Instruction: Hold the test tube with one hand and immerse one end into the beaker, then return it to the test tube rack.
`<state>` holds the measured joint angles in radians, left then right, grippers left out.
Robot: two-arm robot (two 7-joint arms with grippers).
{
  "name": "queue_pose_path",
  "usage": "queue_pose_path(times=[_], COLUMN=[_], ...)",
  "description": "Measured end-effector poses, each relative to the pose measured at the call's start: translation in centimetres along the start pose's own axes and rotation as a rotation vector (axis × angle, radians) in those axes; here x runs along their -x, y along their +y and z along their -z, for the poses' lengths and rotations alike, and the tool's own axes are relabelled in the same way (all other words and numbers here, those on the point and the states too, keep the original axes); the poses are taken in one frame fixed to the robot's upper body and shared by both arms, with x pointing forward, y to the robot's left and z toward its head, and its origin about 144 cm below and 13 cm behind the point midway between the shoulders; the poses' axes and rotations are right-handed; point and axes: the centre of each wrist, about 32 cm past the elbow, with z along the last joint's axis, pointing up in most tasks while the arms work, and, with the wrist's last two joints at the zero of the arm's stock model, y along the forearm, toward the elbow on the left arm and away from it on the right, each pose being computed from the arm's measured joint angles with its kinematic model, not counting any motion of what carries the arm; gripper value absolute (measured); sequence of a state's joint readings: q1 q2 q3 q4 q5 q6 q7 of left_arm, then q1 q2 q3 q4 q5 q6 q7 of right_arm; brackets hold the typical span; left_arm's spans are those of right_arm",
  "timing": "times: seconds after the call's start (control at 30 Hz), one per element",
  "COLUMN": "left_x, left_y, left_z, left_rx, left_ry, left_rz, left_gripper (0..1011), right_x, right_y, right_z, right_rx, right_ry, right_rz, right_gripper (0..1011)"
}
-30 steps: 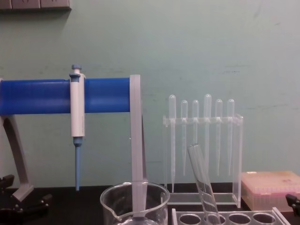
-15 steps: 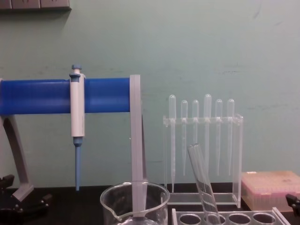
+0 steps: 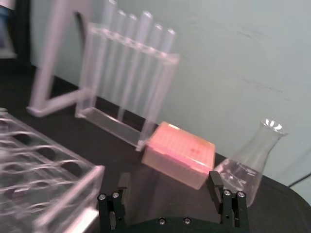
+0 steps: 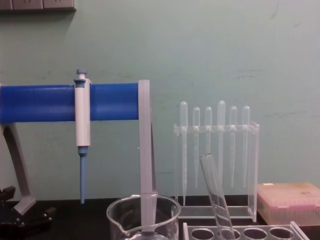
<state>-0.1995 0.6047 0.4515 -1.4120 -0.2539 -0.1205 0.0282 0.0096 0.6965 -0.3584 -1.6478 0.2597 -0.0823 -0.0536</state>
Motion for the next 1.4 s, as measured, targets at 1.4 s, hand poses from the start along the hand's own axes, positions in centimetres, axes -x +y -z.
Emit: queue_pose_path(times=[1.4], left_x=[0.0], left_y=[0.0], left_z=[0.0], left_rx=[0.000], left_ry=[0.000], left_rz=[0.000], left_gripper=[1000], right_x=[1.1], right_y=[10.3], right_z=[-9.4], right_rx=[0.063], right_ry=[0.159], right_rz=[-0.639], right_gripper=[814])
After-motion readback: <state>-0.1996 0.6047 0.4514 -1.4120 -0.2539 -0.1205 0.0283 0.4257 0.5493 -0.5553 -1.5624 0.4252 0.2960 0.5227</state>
